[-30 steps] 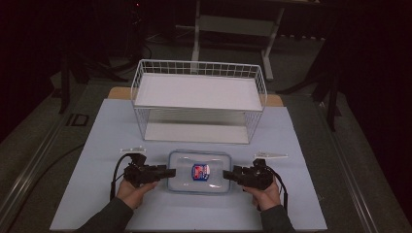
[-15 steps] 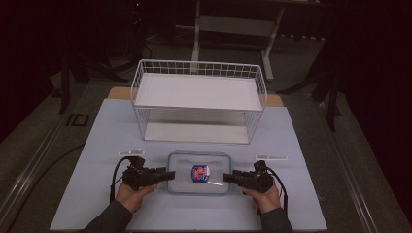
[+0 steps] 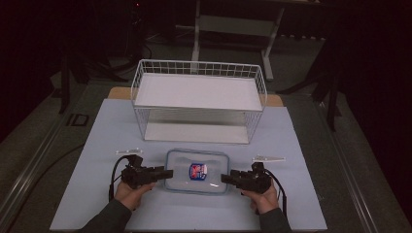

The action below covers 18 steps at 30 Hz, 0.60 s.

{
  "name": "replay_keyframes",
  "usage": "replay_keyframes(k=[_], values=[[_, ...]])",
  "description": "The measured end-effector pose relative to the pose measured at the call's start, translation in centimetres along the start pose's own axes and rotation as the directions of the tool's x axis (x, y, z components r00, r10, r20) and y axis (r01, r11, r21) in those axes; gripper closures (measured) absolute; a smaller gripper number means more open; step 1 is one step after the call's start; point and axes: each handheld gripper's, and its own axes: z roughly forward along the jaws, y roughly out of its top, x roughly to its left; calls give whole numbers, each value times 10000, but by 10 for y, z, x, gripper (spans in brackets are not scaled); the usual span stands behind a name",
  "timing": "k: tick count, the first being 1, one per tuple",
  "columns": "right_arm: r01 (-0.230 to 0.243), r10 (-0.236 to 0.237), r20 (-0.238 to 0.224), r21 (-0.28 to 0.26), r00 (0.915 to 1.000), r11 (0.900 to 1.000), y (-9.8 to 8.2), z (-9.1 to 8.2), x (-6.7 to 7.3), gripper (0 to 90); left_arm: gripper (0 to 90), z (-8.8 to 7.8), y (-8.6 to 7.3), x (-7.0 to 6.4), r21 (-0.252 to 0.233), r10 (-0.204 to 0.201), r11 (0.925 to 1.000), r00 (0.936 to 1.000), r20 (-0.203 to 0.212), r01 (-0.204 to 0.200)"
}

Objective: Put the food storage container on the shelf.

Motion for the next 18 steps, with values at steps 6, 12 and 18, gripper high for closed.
replay_keyframes(k=[6,12,18], values=[[349,-349,157,-25,9993,9994,0,1,5,486,515,-4,2,-3,-54,24,10000,9998,-214,-25],[484,-482,193,-110,9987,9988,0,1,6,499,523,-5,3,-4,-95,203,9997,9993,-309,-206],[553,-549,257,-149,9982,9984,0,2,7,501,523,-8,5,-13,-341,752,9964,9947,-695,-777]])
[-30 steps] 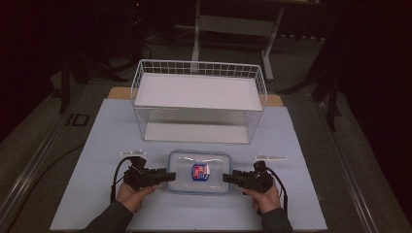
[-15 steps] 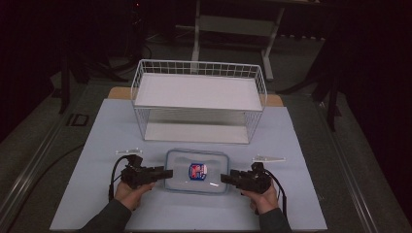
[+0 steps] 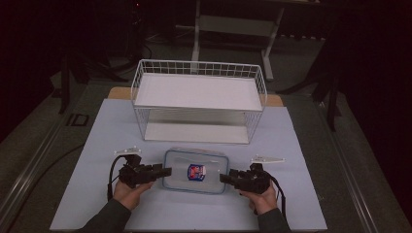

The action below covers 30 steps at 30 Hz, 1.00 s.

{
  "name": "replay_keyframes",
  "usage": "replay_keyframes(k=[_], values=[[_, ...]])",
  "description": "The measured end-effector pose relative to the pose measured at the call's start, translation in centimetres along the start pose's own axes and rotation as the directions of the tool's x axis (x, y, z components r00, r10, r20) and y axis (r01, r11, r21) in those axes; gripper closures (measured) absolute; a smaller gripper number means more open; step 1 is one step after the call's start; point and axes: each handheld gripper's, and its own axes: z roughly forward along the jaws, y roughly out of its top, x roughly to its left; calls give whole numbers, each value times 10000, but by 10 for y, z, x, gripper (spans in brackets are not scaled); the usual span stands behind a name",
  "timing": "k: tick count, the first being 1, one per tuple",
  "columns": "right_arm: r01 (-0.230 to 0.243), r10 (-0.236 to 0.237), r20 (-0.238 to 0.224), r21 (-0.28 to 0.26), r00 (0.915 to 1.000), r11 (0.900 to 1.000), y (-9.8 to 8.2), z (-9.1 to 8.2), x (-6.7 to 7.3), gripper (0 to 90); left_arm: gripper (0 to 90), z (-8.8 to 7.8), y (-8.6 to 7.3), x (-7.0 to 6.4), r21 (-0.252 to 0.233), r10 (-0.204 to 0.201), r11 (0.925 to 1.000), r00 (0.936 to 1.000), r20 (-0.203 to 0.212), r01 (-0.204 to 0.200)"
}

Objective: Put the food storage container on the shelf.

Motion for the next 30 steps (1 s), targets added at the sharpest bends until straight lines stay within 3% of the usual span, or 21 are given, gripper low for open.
replay_keyframes(k=[9,17,30], values=[[165,-165,-9,-257,9999,9995,4,-2,5,501,522,-5,3,-6,-319,221,9992,9997,-80,-223],[248,-257,-97,-842,9996,9961,11,-12,10,500,523,-10,7,-19,-768,549,9955,9984,-161,-559],[460,-478,-102,-1364,9988,9896,23,-21,17,500,522,-15,17,-29,-1165,750,9902,9970,-166,-764]])
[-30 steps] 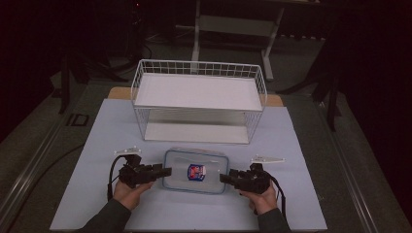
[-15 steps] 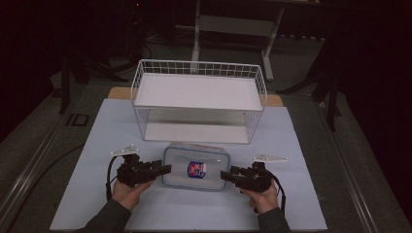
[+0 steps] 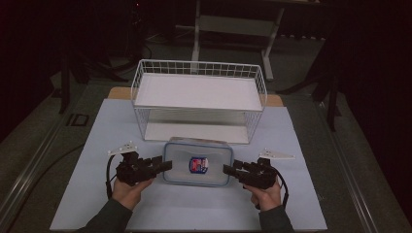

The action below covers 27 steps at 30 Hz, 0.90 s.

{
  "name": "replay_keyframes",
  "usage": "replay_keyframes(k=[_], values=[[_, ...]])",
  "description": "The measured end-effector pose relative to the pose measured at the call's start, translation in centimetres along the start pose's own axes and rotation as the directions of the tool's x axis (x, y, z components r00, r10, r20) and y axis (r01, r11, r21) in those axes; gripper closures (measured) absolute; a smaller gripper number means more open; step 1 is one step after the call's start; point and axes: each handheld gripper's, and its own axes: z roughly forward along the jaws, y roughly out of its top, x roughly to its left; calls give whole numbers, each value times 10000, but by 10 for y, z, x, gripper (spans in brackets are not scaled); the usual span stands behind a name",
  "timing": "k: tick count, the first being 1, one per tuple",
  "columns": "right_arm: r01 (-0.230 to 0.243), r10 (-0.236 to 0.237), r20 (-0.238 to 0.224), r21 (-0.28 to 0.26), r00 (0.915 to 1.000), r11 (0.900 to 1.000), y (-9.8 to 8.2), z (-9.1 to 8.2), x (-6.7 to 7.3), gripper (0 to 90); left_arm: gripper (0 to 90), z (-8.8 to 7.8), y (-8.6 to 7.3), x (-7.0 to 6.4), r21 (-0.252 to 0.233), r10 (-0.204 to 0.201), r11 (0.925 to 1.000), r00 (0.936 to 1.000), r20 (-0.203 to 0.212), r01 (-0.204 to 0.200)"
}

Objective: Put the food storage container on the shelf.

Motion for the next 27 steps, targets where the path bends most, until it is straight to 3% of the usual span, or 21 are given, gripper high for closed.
replay_keyframes(k=[17,27], values=[[316,-314,50,-374,9995,9988,17,-8,11,499,523,-6,16,-9,-246,337,9991,9994,56,-336],[577,-577,27,-770,9983,9954,36,-16,19,499,522,-13,40,-23,-504,745,9960,9972,21,-743]])
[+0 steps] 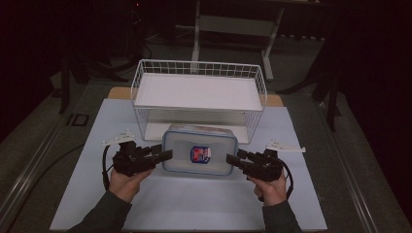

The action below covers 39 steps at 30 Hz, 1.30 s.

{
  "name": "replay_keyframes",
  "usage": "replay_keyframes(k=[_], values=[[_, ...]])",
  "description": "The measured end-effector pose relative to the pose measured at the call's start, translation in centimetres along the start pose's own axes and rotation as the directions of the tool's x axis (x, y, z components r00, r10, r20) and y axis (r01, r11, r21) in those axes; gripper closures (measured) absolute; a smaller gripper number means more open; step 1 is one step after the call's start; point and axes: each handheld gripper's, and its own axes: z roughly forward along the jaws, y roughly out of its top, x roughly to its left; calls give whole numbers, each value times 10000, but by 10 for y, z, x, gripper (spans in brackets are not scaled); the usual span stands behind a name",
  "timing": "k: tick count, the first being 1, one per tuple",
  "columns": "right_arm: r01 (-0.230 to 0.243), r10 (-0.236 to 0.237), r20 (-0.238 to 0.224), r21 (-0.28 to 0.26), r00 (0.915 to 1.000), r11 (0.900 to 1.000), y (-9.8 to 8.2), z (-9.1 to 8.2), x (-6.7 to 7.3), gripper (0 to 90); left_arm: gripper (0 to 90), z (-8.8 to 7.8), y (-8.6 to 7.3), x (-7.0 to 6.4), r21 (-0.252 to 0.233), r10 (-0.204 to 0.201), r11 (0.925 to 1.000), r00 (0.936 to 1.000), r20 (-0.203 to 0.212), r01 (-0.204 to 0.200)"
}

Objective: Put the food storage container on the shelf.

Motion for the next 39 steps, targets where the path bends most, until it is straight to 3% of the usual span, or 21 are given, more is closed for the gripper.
replay_keyframes(k=[9,18,26,34,39], values=[[536,-534,50,-338,9986,9980,32,-6,9,499,522,-5,27,-8,-483,284,9984,9996,40,-282],[981,-978,76,-692,9952,9928,76,-6,15,497,523,-11,68,-12,-958,751,9926,9972,-31,-751],[979,-965,199,-880,9951,9913,105,2,11,493,523,-6,99,-2,-1292,682,9893,9977,-32,-680],[1073,-1051,299,-886,9940,9903,129,11,2,486,524,-1,115,6,-1449,638,9873,9979,-96,-646],[1052,-1026,342,-840,9941,9909,138,16,-3,486,524,5,120,17,-1541,321,9875,9995,-23,-320]])
